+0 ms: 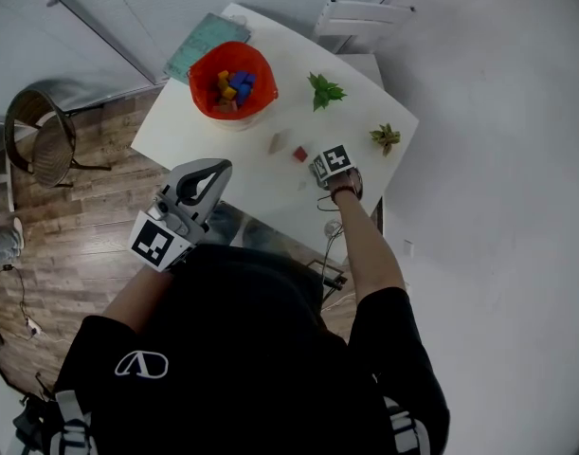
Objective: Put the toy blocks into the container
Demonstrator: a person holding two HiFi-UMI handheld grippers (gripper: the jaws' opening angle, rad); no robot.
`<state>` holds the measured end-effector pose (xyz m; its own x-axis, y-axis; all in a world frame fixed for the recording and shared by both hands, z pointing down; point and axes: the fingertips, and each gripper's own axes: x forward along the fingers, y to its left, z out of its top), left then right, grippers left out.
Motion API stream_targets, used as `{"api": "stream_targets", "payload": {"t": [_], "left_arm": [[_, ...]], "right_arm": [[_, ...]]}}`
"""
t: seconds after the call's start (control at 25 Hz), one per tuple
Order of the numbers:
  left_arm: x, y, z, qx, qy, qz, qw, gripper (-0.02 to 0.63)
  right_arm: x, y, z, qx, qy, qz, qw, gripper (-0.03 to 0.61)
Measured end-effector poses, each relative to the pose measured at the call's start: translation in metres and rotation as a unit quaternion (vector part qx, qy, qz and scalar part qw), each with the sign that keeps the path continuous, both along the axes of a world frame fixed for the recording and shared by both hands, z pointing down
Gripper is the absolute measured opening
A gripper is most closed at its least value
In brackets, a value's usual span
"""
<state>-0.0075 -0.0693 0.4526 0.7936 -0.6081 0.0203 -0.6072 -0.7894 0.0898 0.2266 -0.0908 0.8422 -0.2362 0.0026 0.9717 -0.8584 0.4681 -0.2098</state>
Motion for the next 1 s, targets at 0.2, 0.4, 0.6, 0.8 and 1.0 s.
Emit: {"api": "stream_targets", "payload": {"t": [0.2,0.4,0.6,0.8,1.0], "left_arm": [[-0.001,0.001,0.000,0.001,0.002,0.000,1.0000,0.005],[0.000,0.000,-0.004,0.005,0.004,0.001,1.0000,0.005],[0.001,-0.002,-0.007,0.006,0.009,0.002,0.9999,0.005],[0.004,-0.005,-0.013,0.013,0.014,0.010,0.9998,0.005],[0.010,-0.009,-0.024,0.027,0.024,0.019,0.9992,0.005]], "right_arm": [[-0.001,-0.001,0.001,-0.001,-0.001,0.001,1.000,0.153],[0.001,-0.001,-0.003,0.002,0.001,0.003,1.000,0.152],[-0.001,-0.016,-0.041,0.056,-0.014,0.003,0.998,0.152],[-0.009,-0.042,-0.125,0.182,-0.025,-0.007,0.983,0.152],[-0.025,-0.052,-0.220,0.292,-0.049,-0.014,0.955,0.152]]}}
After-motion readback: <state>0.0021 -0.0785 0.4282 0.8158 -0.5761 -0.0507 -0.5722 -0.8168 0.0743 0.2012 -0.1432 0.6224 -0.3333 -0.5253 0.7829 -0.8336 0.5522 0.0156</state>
